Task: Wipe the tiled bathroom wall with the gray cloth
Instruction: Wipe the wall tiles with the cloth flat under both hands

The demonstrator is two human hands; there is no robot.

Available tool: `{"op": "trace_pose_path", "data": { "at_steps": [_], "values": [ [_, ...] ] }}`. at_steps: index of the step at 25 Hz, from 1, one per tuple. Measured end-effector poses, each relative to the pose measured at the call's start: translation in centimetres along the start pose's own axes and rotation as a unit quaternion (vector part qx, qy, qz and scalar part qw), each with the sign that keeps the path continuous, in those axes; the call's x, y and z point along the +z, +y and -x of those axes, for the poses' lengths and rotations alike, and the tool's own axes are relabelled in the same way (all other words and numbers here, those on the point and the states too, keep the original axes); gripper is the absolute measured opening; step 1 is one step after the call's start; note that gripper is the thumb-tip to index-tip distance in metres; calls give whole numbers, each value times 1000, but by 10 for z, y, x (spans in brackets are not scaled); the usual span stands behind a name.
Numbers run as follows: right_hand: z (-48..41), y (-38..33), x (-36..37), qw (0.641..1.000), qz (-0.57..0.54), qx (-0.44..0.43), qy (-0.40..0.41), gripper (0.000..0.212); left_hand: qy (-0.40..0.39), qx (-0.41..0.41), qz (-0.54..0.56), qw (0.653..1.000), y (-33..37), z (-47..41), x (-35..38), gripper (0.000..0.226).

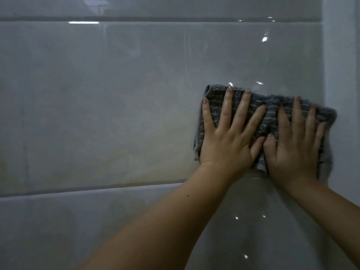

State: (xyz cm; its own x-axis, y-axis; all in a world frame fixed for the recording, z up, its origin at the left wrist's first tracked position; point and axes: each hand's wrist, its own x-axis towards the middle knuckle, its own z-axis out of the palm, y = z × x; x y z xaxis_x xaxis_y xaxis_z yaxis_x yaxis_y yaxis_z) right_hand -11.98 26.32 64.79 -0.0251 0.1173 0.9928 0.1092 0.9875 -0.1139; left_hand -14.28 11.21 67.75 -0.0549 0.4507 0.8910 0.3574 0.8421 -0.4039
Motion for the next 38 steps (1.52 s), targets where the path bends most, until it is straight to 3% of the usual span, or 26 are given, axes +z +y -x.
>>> {"op": "trace_pose_path", "data": {
  "at_steps": [10,17,21,28,30,32,34,36,38],
  "values": [
    [17,-135,4,997,0,-80,2,67,47,-63,-5,997,-119,83,-19,63],
    [25,-242,9,992,-29,-125,11,64,35,-99,-36,994,-210,138,-36,61],
    [33,-292,11,986,-49,-156,7,62,12,-80,-19,997,-253,164,-47,59],
    [28,-311,-12,969,-213,-121,-26,61,45,-38,159,986,-293,171,-71,59],
    [26,-318,-24,974,-200,-88,-54,61,48,-55,189,979,-295,171,-77,71],
    [26,-325,-35,974,-188,-18,-126,45,36,-77,209,974,-293,170,-85,73],
    [25,-328,-47,948,-228,78,-209,24,-9,-65,205,977,-289,168,-98,59],
    [24,-334,-63,892,-305,183,-278,16,-90,-69,243,963,-283,166,-116,60],
    [23,-342,-78,794,-428,282,-328,11,-202,-114,376,897,-279,166,-135,64]
  ]
}}
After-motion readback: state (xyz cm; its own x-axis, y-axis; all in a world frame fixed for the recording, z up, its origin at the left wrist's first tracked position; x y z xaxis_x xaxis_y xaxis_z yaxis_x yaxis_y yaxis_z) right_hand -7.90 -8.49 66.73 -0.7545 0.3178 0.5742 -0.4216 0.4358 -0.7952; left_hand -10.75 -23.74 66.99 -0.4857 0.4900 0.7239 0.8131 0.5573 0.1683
